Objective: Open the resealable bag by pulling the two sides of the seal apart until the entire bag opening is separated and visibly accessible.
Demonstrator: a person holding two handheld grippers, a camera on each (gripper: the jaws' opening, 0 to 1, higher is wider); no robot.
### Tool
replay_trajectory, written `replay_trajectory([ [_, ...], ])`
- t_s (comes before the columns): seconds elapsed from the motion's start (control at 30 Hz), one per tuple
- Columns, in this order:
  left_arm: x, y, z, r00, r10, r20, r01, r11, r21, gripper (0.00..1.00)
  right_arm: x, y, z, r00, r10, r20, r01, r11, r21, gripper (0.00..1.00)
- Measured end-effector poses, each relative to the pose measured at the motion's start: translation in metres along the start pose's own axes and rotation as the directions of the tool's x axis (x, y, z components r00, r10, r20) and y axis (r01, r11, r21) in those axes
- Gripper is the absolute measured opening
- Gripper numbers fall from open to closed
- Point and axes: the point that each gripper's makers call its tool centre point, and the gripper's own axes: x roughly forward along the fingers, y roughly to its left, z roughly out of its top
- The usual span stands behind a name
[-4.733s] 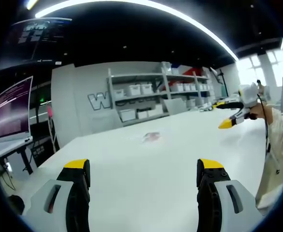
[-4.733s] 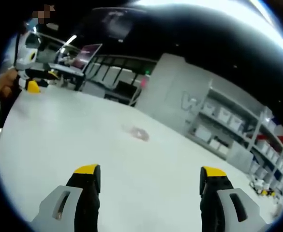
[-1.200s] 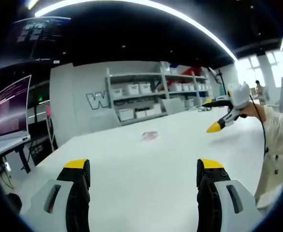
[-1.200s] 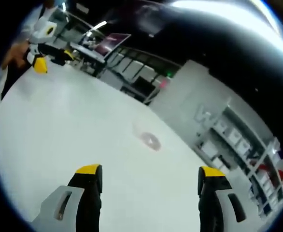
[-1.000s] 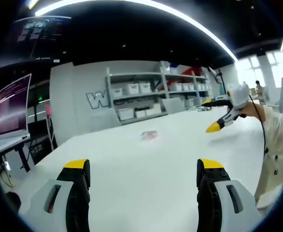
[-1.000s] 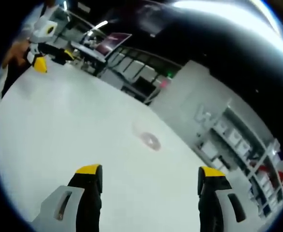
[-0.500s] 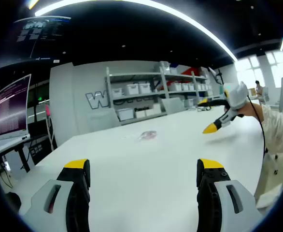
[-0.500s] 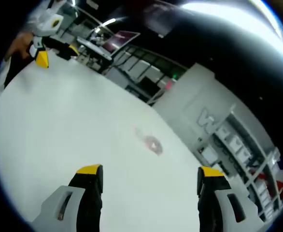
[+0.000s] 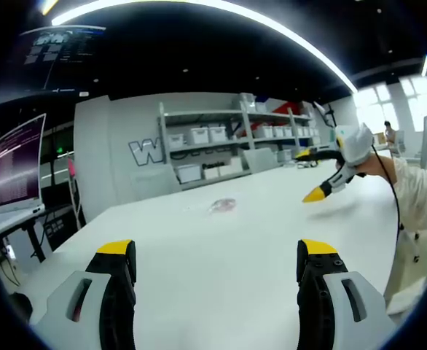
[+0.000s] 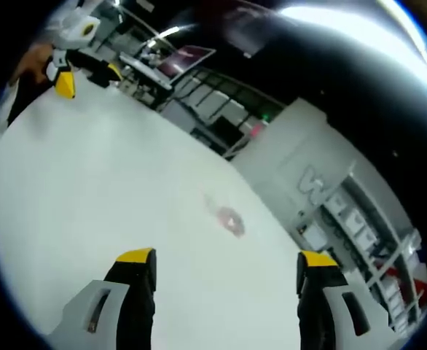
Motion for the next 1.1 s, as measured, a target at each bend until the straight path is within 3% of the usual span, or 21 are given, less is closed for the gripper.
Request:
replay_trajectory([
  [1.1, 0.000, 0.000, -0.003, 1.000, 0.001, -0.003, -0.001, 1.000, -0.003, 0.90, 0.014, -0.004, 0.004, 1.000, -0.014, -0.004, 0.014, 0.998, -0.064, 0.75],
])
